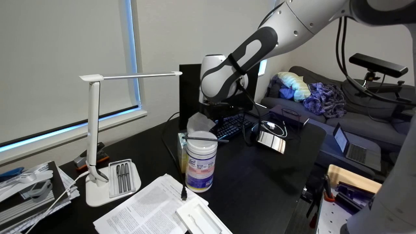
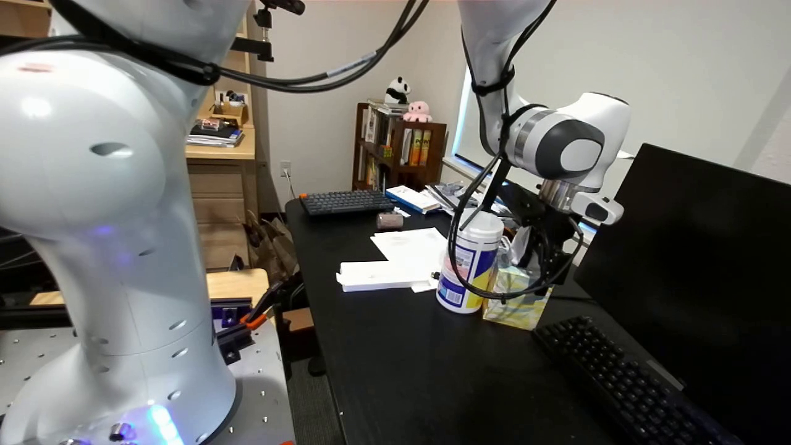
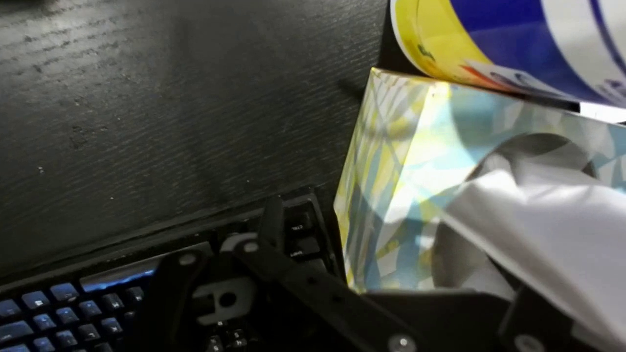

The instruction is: Move the tissue box to the left

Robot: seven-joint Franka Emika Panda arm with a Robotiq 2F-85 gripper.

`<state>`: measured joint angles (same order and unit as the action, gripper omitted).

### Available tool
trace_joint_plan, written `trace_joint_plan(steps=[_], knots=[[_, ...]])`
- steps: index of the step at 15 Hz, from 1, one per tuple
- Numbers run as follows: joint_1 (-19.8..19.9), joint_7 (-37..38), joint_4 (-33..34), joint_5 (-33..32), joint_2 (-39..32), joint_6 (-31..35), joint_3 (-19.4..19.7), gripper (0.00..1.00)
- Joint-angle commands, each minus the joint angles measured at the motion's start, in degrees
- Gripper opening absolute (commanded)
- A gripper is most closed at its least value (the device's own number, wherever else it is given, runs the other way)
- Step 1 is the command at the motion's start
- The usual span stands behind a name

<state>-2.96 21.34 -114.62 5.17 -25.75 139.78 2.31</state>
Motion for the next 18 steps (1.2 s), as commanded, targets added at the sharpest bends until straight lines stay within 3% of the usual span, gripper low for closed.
trace_joint_plan(steps=[1,3,4,6,14,15,18], knots=[[1.9,-5.5,-0.2,4.4,-0.8,4.2,-2.4,1.0],[2.2,-6.9,0.0,6.2,-1.2,4.7,-3.1,1.0],[2.3,-7.3,0.0,6.7,-1.4,4.6,-3.2,0.75],[2.4,-7.7,-0.1,7.4,-1.3,4.5,-3.3,0.67],[2.9,-7.7,0.0,7.8,-0.6,2.1,-3.1,0.13],[3.1,-7.7,-0.2,7.9,-0.2,1.7,-3.2,0.08],[3.1,-7.3,-0.7,7.5,2.0,-0.8,-2.9,0.06]])
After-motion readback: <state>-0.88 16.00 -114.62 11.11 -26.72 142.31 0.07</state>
